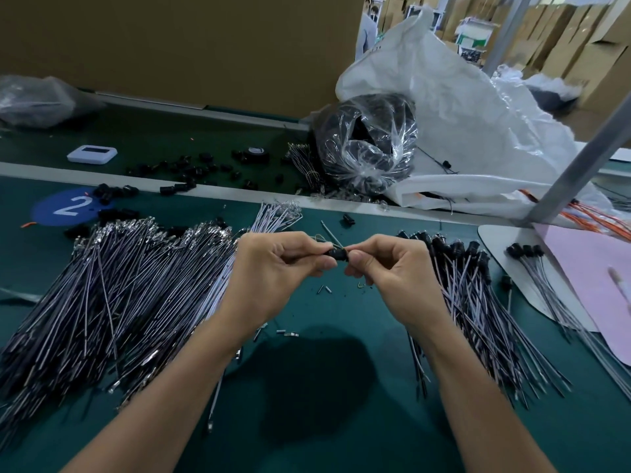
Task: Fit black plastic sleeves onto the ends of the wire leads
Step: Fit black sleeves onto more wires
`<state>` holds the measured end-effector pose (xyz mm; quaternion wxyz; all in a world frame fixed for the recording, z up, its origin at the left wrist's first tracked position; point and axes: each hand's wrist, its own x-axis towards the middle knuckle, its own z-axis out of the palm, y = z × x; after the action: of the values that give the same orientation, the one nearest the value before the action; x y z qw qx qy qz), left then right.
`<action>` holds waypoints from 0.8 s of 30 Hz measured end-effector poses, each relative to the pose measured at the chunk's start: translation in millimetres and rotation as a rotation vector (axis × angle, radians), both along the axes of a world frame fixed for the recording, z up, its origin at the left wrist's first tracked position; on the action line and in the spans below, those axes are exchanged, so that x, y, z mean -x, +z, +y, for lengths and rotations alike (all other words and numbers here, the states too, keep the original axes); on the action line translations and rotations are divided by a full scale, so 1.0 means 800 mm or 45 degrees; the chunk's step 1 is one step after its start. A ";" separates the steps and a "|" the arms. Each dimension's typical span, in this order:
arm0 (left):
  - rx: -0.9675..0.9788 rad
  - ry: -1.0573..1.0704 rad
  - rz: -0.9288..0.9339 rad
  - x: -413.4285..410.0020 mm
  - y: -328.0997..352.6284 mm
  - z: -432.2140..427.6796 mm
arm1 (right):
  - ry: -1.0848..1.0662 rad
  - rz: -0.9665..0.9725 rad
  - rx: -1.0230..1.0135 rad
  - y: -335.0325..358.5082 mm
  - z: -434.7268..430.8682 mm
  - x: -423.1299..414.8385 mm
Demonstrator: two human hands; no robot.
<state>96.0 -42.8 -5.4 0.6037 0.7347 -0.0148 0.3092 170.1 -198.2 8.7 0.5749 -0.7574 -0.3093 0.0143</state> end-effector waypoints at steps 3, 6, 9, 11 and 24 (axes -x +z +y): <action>-0.082 0.038 -0.004 0.000 -0.001 -0.002 | 0.003 -0.041 0.036 0.001 -0.002 -0.002; -0.074 -0.041 0.070 0.003 -0.001 0.000 | 0.054 -0.076 0.110 0.001 -0.008 -0.005; -0.142 -0.083 0.074 0.004 -0.002 0.001 | 0.107 -0.046 0.140 0.000 -0.012 -0.007; -0.150 -0.097 0.064 0.004 -0.003 0.000 | 0.118 -0.039 0.135 -0.003 -0.013 -0.009; -0.004 -0.197 0.047 0.003 -0.007 0.001 | 0.268 0.182 -0.177 -0.014 -0.009 -0.004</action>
<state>93.3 -41.7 -10.9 0.6249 0.7377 -0.0610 0.2480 173.0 -205.3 -2.1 0.6418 -0.6762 -0.3456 0.1070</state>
